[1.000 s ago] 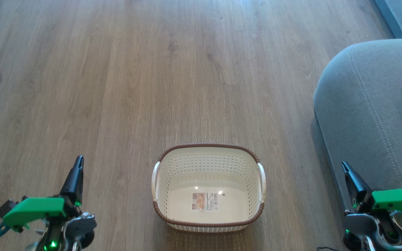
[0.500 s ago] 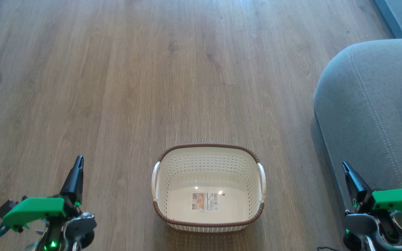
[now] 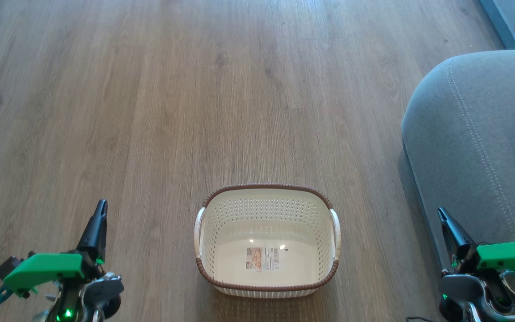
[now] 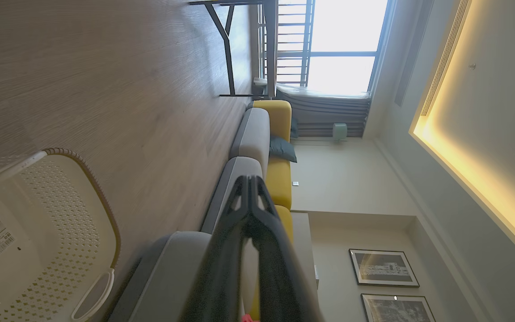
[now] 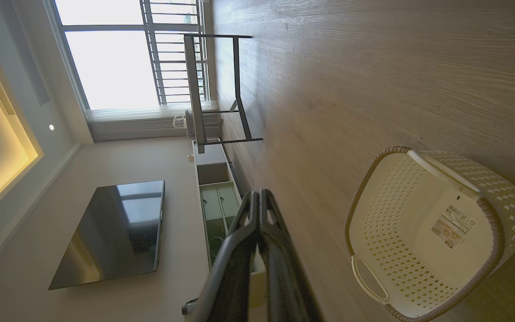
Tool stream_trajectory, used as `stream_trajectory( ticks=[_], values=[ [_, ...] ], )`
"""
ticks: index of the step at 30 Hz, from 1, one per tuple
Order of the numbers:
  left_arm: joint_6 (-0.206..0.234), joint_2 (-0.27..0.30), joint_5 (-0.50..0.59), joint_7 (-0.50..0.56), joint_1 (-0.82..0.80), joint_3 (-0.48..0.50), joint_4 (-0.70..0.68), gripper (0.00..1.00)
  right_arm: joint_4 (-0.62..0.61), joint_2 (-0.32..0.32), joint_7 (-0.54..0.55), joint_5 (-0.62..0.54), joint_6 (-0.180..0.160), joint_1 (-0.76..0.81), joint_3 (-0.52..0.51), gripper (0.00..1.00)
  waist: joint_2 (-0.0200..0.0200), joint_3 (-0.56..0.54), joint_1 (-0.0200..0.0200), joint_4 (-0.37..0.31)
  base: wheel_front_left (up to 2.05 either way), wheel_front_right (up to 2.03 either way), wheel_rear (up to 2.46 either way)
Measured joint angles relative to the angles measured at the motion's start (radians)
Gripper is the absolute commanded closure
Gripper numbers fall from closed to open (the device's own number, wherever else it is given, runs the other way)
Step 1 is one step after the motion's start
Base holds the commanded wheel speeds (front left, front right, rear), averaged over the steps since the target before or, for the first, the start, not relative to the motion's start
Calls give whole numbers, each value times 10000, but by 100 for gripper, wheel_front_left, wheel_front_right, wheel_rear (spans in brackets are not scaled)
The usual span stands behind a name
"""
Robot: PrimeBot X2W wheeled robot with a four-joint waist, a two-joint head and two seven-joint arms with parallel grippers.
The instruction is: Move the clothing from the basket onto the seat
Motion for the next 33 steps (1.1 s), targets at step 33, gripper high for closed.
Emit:
stream_trajectory(
  ticks=[33],
  values=[
    [0,0,0,0,0,0,0,100,0,54,10,-13,-2,0,-19,100,0,0,0,0,0,0,0]
  ],
)
